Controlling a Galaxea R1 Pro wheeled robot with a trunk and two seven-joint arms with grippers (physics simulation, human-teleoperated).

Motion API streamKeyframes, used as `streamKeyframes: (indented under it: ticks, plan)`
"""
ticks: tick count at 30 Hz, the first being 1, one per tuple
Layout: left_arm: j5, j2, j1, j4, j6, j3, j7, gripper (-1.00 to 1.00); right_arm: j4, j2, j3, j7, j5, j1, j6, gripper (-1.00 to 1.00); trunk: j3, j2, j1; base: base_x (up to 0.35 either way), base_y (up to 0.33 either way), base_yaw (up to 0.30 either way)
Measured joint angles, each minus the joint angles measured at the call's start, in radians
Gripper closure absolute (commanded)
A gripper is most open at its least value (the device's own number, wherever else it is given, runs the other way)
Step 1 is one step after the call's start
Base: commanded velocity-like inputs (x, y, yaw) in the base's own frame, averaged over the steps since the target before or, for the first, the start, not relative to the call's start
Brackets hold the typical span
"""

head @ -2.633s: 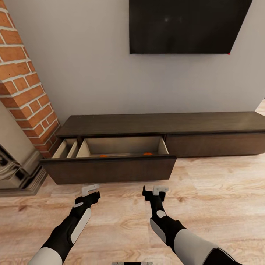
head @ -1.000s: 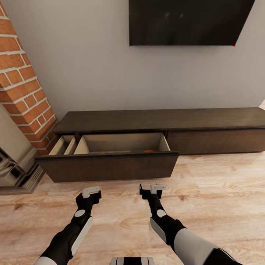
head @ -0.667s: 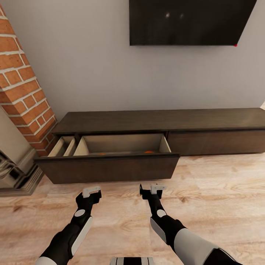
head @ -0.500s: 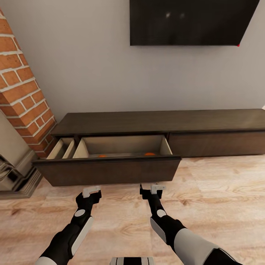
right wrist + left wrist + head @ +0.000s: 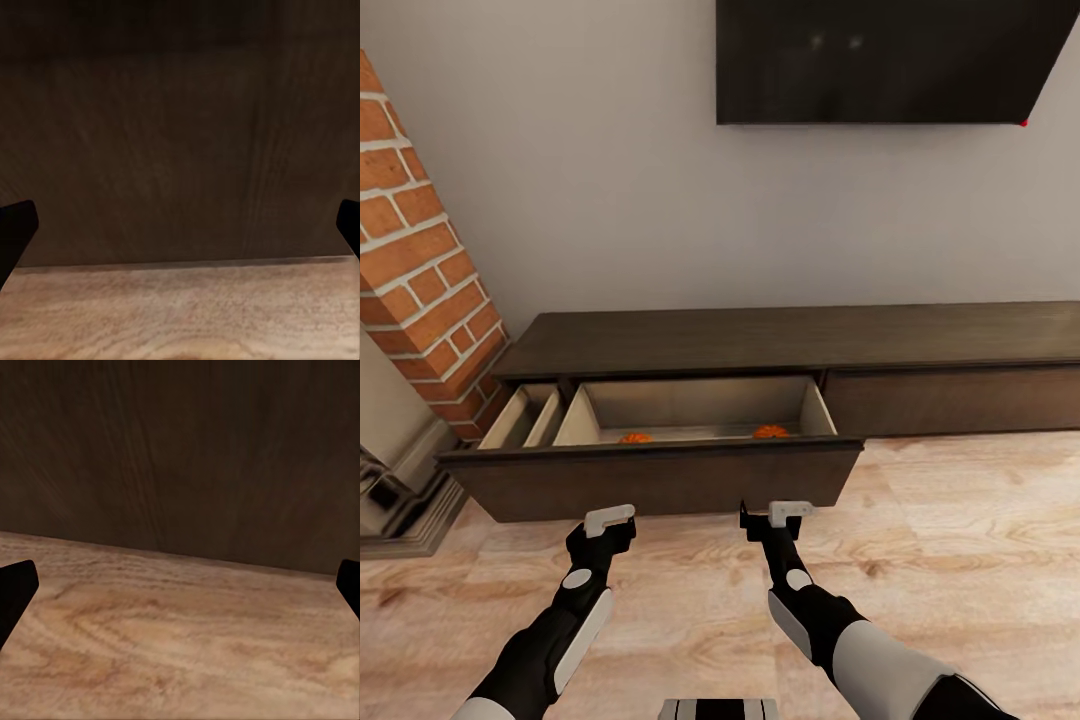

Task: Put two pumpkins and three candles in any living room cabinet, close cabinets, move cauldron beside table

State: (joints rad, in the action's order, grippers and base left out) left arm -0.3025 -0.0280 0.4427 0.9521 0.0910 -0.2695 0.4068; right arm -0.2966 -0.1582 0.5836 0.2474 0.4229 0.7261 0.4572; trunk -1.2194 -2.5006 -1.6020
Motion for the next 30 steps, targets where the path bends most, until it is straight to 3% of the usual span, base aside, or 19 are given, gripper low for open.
streamKeyframes:
  ticks: [30]
  plan:
    - [0.001, -0.001, 0.000, -0.001, 0.001, 0.000, 0.000, -1.00, 0.000, 0.000, 0.000, 0.000, 0.000, 0.000, 0.000, -1.00, 0.000, 0.000, 0.000, 0.096, 0.004, 0.000]
